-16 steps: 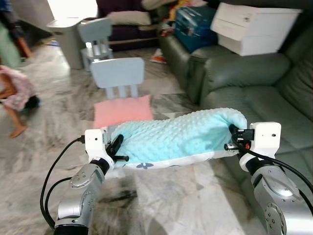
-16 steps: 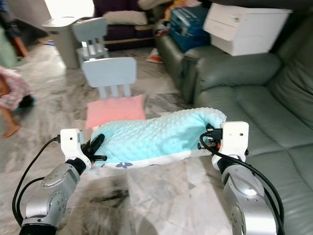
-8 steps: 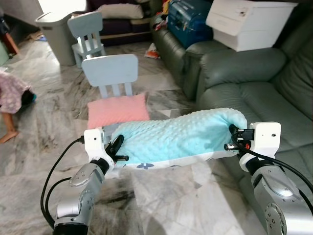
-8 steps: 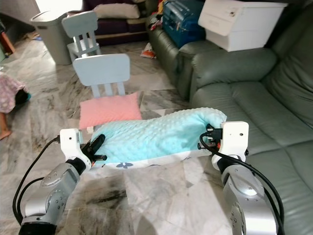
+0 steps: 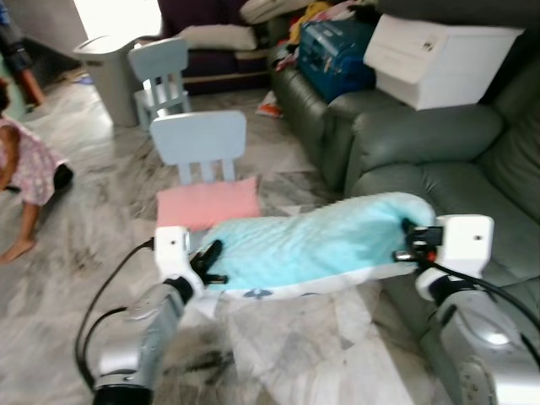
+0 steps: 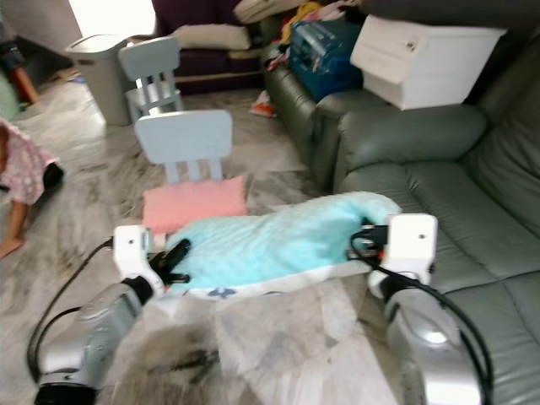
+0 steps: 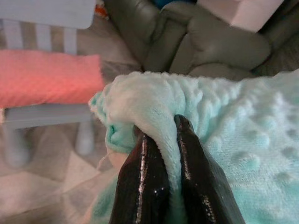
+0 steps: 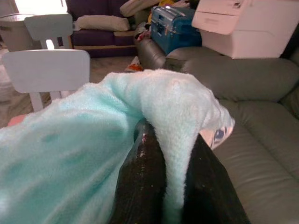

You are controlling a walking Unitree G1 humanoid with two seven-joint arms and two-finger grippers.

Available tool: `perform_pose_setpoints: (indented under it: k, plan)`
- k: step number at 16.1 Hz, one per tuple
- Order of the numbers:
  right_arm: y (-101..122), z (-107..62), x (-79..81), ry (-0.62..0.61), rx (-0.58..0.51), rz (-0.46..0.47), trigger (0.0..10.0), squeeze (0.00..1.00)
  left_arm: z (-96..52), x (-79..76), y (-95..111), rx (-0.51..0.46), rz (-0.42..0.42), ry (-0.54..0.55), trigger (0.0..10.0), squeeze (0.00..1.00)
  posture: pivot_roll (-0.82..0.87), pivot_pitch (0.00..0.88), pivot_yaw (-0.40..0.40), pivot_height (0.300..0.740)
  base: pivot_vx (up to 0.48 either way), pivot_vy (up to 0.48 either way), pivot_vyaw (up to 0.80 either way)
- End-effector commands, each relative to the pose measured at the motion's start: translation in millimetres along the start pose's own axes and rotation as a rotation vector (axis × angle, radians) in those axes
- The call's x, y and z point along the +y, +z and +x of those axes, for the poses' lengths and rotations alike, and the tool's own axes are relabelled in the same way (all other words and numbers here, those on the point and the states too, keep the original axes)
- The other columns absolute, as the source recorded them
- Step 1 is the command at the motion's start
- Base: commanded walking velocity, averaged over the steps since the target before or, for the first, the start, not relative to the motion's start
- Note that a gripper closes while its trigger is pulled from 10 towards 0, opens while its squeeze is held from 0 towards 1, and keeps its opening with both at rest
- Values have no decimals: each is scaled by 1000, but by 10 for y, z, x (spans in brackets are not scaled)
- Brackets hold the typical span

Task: Move the pillow to the sofa

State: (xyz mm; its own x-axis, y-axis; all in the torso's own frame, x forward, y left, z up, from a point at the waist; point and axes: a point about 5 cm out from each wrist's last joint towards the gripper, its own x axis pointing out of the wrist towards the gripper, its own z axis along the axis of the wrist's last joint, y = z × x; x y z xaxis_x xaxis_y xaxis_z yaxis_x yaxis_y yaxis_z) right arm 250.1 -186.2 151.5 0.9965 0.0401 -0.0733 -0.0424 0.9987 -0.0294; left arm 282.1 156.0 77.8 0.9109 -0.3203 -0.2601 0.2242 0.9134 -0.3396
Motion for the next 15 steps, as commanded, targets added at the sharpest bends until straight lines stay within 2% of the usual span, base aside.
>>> perform_pose_setpoints:
  k: [1,9,15]
  plan:
    - [86,-25,-30,-14,-37,-13,10000,0,20,-51,57,-11,11,-31,10000,0,-239,0,58,740,319,0,0]
    - [76,-26,-19,-12,-33,-4,10000,0,7,-75,18,26,18,-58,10000,0,-237,0,60,740,304,0,0]
    - [72,-23,-23,-11,-29,-4,10000,0,6,-81,-4,41,22,-70,10000,0,-238,0,59,740,308,0,-800]
